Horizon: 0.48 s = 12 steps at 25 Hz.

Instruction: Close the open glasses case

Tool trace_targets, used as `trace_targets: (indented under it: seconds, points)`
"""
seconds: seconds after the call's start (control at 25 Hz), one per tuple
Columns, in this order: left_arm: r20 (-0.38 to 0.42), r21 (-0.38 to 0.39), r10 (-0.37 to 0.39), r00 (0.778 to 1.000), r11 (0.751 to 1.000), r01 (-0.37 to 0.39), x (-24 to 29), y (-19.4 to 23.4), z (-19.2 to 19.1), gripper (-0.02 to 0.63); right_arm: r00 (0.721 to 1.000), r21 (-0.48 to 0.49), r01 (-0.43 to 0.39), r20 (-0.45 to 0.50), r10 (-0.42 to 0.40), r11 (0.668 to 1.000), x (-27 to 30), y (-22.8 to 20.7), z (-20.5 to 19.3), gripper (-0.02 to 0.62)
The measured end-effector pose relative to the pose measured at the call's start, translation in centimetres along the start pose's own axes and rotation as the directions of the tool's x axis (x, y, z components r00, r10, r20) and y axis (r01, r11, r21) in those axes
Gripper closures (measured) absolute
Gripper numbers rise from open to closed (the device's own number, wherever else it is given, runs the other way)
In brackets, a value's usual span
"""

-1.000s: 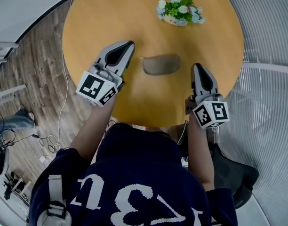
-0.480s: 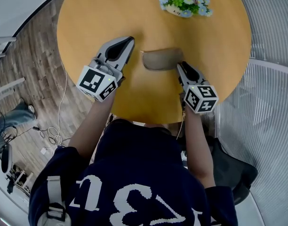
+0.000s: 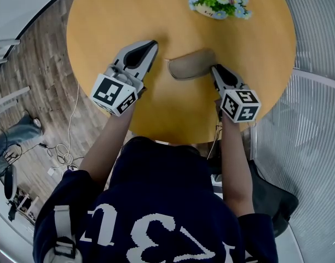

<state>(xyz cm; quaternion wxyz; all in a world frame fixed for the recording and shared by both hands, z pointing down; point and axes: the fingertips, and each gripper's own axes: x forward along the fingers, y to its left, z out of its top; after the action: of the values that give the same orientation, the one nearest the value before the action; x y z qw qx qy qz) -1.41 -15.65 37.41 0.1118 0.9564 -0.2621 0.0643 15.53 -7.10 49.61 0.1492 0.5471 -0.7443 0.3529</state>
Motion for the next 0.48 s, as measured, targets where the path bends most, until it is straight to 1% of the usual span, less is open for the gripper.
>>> trace_targets:
  seconds: [0.08,0.16,0.24,0.32,0.4,0.48]
  points:
    - [-0.018,0.003,-0.006,1.000,1.000,0.006,0.3,0.1,-0.6,0.591,1.000,0.000,-0.001,-0.003,0.001,1.000,0.3,-0.6,0.7,0.502]
    - [-0.054,0.010,-0.036,0.998,0.999,0.036,1.0,-0.2,-1.8,0.591,1.000,0.011,0.006,0.003,-0.006,1.000,0.0,-0.9,1.2,0.503]
    - [-0.101,0.038,-0.065,0.993,0.997,0.069,2.2,-0.5,-3.5,0.591,1.000,0.026,0.019,0.001,-0.019,0.999,-0.3,-1.2,1.2,0.503]
    - [-0.143,0.060,-0.081,0.986,0.994,0.090,3.4,-0.8,-5.0,0.591,0.999,0.038,0.031,-0.022,-0.030,0.999,-0.4,-1.3,0.5,0.502]
    - [-0.169,0.044,-0.097,0.981,0.993,0.106,4.4,-1.0,-6.0,0.591,0.997,0.026,0.040,-0.060,-0.038,0.999,-0.5,-1.3,-0.4,0.502]
    - [-0.187,0.000,-0.134,0.973,0.991,0.137,5.2,-1.6,-6.9,0.591,0.994,-0.023,0.043,-0.102,-0.046,0.999,-0.4,-0.9,-1.2,0.502]
